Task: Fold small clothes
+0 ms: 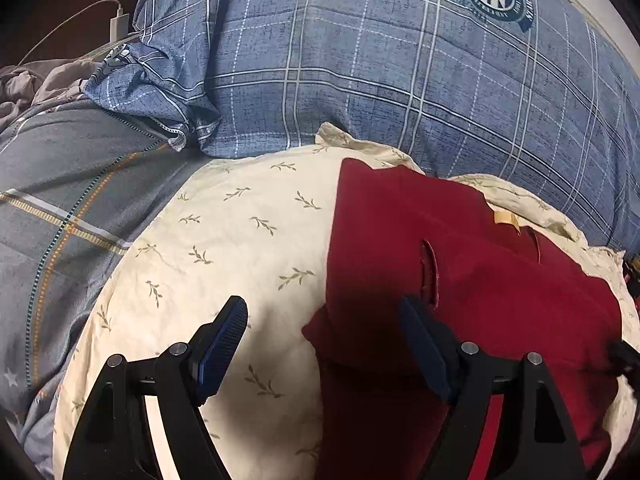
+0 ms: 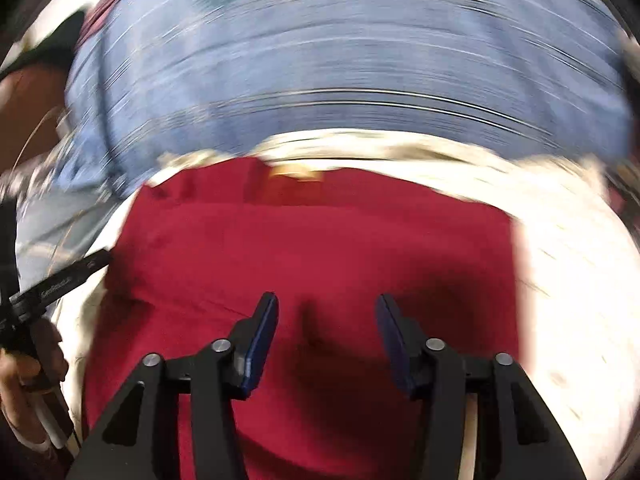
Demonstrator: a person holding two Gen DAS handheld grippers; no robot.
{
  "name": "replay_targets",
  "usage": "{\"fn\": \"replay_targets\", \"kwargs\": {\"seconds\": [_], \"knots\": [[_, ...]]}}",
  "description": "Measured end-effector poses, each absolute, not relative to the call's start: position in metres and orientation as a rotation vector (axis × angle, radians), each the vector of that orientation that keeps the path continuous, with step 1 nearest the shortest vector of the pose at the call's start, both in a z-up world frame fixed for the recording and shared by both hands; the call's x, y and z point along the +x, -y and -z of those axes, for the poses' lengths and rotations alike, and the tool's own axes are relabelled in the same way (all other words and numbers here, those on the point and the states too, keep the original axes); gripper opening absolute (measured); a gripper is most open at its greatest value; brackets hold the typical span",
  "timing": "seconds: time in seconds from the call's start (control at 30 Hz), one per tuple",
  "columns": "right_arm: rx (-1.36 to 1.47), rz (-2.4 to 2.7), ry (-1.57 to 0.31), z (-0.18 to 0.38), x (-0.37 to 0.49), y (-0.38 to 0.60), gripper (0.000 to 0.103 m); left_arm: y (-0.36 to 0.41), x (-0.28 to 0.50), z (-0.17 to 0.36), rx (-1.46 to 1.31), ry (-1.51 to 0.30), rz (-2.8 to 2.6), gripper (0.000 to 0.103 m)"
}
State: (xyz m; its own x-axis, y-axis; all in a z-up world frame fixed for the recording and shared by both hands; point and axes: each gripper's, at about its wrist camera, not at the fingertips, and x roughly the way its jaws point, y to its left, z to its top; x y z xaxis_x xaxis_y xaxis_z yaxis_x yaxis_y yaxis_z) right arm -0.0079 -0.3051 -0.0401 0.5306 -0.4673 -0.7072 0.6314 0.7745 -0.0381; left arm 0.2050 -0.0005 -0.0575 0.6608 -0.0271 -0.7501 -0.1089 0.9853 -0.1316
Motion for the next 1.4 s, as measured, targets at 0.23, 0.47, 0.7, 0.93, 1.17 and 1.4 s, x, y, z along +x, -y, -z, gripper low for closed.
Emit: {"fn": "replay_targets", "kwargs": {"seconds": [0.23,0.47,0.7,0.93,1.17,1.4], "knots": [[0.243,0.62,-0.856,0.035,-0.037,0.315,0.064,0.011,0.167,0.053,-0.139,-0.872,0.015,0.078],[0.115,0.558,-0.798,0.015,-0.106,0.249,0.08,-0.016,0.09,0.048,-0.18,-0.891,0.09,0.078],[0.294,0.432,-0.824,0.053,-0.16,0.233,0.079,-0.046,0.025,0.045,-0.189,-0.931,0.148,0.078],[0.28,0.399,-0.886,0.075,-0.174,0.214,0.079,-0.06,-0.009,0.049,-0.194,-0.98,0.131,0.078],[0.349,0.376,-0.923,0.093,-0.18,0.213,0.079,-0.058,-0.03,0.066,-0.216,-1.082,0.167,0.077],[0.368,0.348,-0.955,0.1,-0.185,0.211,0.079,-0.044,-0.032,0.073,-0.197,-1.165,0.243,0.074]]}}
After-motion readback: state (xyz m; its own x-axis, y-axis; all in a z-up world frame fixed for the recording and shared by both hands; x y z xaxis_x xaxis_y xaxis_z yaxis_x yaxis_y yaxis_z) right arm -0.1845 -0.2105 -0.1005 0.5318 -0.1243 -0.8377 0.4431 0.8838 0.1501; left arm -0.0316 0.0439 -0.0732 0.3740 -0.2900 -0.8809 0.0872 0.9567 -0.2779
